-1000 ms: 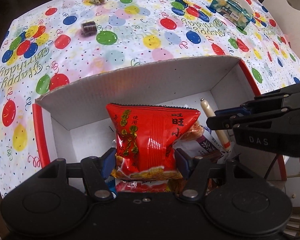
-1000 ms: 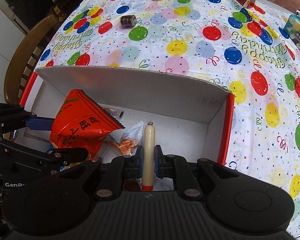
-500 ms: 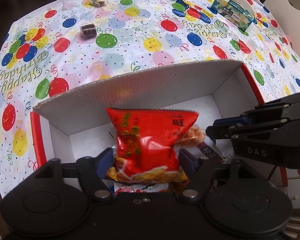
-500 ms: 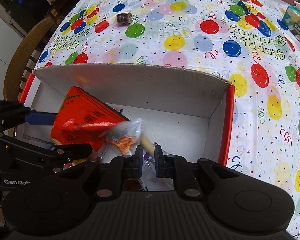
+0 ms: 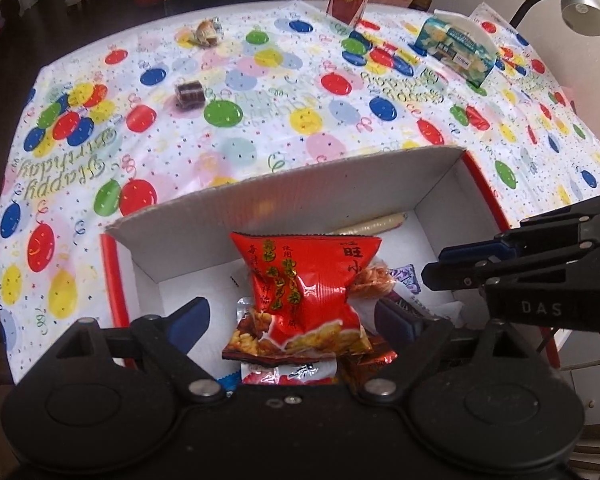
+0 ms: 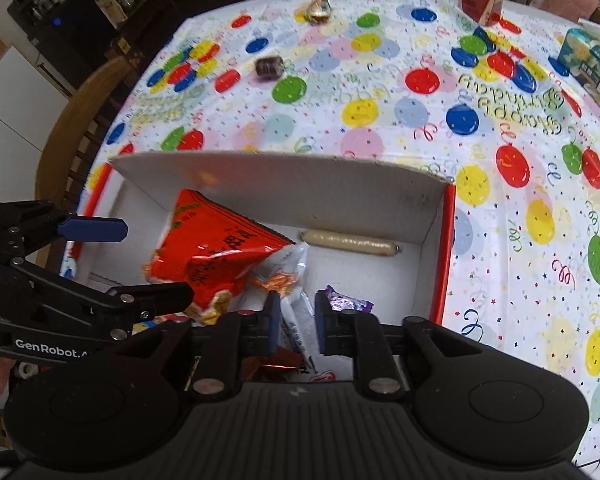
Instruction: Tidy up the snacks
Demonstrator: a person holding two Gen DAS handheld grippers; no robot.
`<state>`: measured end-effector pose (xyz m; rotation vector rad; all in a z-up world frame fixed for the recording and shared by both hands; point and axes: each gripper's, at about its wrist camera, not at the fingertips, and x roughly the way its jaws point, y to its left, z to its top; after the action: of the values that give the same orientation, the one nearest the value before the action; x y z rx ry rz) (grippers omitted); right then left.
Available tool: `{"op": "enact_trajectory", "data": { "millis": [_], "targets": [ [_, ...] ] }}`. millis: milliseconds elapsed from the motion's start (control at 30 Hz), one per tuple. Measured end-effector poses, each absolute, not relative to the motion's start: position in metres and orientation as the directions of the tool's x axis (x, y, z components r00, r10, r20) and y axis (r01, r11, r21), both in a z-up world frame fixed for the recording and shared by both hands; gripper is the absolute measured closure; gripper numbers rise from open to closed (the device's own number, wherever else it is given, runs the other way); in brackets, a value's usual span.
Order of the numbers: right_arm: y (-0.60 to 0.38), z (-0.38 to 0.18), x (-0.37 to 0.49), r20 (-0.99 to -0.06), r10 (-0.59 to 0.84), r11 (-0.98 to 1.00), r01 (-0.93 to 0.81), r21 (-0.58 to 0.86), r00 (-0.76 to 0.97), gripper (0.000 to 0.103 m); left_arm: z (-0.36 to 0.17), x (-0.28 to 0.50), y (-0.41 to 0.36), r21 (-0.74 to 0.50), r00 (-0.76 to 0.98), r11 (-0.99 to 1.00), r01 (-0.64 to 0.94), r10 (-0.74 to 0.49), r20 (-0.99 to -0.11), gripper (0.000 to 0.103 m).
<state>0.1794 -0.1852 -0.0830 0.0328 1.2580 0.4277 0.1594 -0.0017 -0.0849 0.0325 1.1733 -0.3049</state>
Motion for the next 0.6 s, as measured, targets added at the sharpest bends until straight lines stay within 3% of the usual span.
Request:
{"op": "enact_trajectory", "data": {
  "millis": [67, 233, 333, 467, 600],
  "targets": [
    [-0.186, -0.074, 0.176, -0.904, 0.347, 0.915, -0.3, 0.269, 0.25, 0.071, -0.078, 0.156, 0.0, -0.133, 0.367, 0.959, 0.251, -0.221, -0.903, 0.013],
    [-0.185, -0.054, 0.171, -0.888, 0.369, 0.906, -0.319, 0.278, 0.275, 0.065, -0.061, 0.149, 0.006, -0.139, 0.408, 0.958, 0.25, -0.234, -0.882, 0.011],
    [-0.185, -0.043, 0.171, -0.879, 0.377, 0.902, -0.33, 0.278, 0.293, 0.052, -0.049, 0.148, 0.008, -0.14, 0.435, 0.957, 0.256, -0.243, -0.867, 0.01],
    [-0.186, -0.028, 0.175, -0.868, 0.383, 0.901, -0.335, 0.276, 0.317, 0.05, -0.033, 0.15, 0.011, -0.154, 0.468, 0.956, 0.25, -0.258, -0.845, 0.007],
    [-0.188, -0.013, 0.183, -0.857, 0.382, 0.902, -0.342, 0.264, 0.346, 0.038, -0.02, 0.153, 0.014, -0.151, 0.504, 0.958, 0.243, -0.258, -0.824, 0.002]
  ]
}}
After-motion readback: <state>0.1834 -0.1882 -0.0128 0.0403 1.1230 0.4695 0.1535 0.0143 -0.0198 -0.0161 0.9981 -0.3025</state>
